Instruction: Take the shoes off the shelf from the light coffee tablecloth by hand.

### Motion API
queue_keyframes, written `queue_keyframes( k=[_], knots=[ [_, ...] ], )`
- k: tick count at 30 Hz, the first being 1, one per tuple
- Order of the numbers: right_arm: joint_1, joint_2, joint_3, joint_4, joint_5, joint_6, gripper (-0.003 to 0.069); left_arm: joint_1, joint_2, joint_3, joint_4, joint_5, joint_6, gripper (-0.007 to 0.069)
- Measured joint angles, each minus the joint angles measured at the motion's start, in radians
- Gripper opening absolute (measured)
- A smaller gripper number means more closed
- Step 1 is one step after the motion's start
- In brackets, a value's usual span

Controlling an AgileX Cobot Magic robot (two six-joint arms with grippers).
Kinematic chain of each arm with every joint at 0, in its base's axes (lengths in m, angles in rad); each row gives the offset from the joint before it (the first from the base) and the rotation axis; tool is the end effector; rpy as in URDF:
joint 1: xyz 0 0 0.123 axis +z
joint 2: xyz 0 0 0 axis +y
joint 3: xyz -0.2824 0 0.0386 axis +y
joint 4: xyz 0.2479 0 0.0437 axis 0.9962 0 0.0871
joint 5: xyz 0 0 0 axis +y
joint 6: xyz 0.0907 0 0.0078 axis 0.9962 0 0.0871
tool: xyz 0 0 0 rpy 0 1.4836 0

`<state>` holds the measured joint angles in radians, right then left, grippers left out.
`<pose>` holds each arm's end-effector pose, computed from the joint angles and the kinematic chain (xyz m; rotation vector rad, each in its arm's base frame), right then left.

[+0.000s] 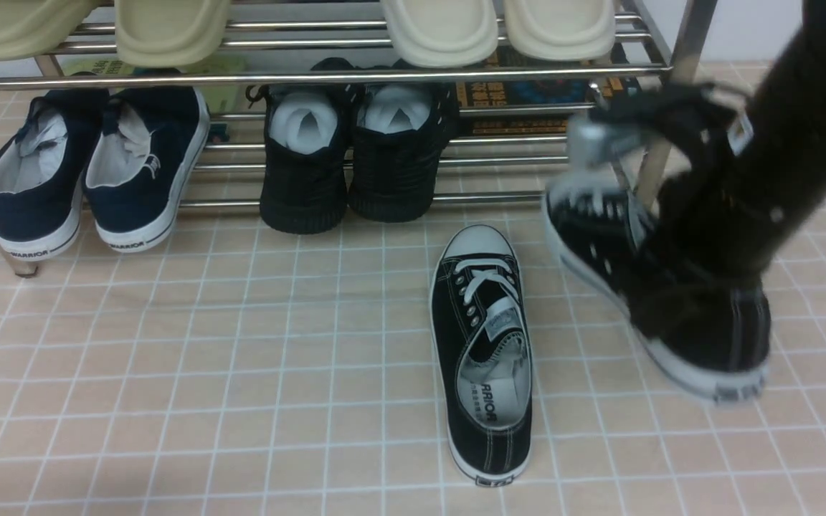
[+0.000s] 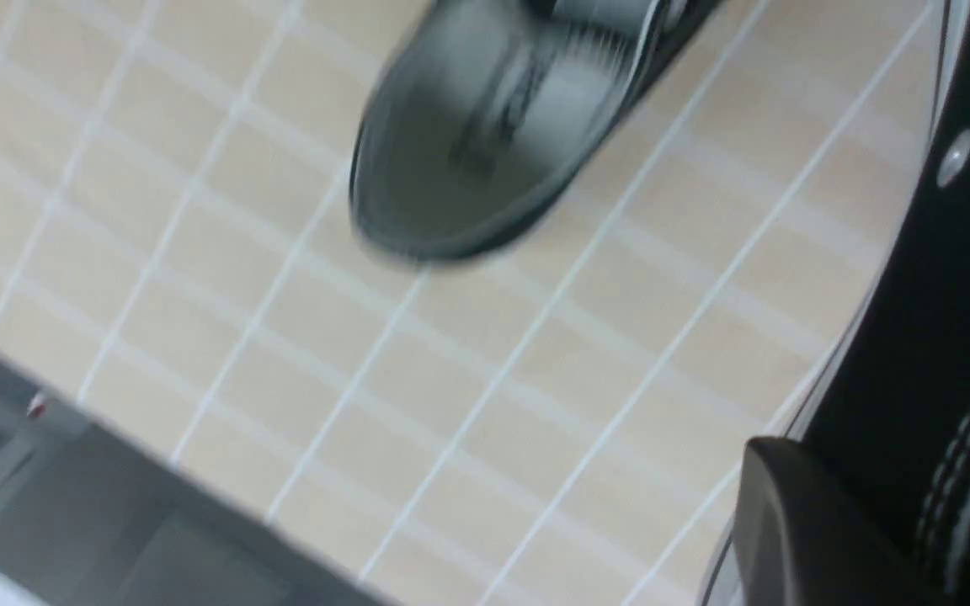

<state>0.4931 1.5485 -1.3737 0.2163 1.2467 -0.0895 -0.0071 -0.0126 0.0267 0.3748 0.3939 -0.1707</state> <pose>0.2602 0.1609 0.3196 -0.7785 2.8244 0.3769 0.0519 0.0125 0.1718 0.0752 1.8697 0.2494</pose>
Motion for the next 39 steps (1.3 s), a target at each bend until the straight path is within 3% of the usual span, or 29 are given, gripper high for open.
queue_keyframes(
  k=[5,14,30,39],
  knots=[
    [0.000,-0.020,0.134,0.043,-0.113,0.027,0.0016,0.000,0.000,0.000,0.000,0.000,0.000,0.0240],
    [0.000,-0.019,0.160,0.044,-0.297,0.036,0.0018,0.000,0.000,0.000,0.000,0.000,0.000,0.0240],
    [0.000,0.183,0.160,0.028,-0.468,0.036,0.0019,0.000,0.000,0.000,0.000,0.000,0.000,0.0240],
    [0.000,0.194,0.160,0.026,-0.482,0.112,0.0022,0.000,0.000,0.000,0.000,0.000,0.000,0.0240]
  ],
)
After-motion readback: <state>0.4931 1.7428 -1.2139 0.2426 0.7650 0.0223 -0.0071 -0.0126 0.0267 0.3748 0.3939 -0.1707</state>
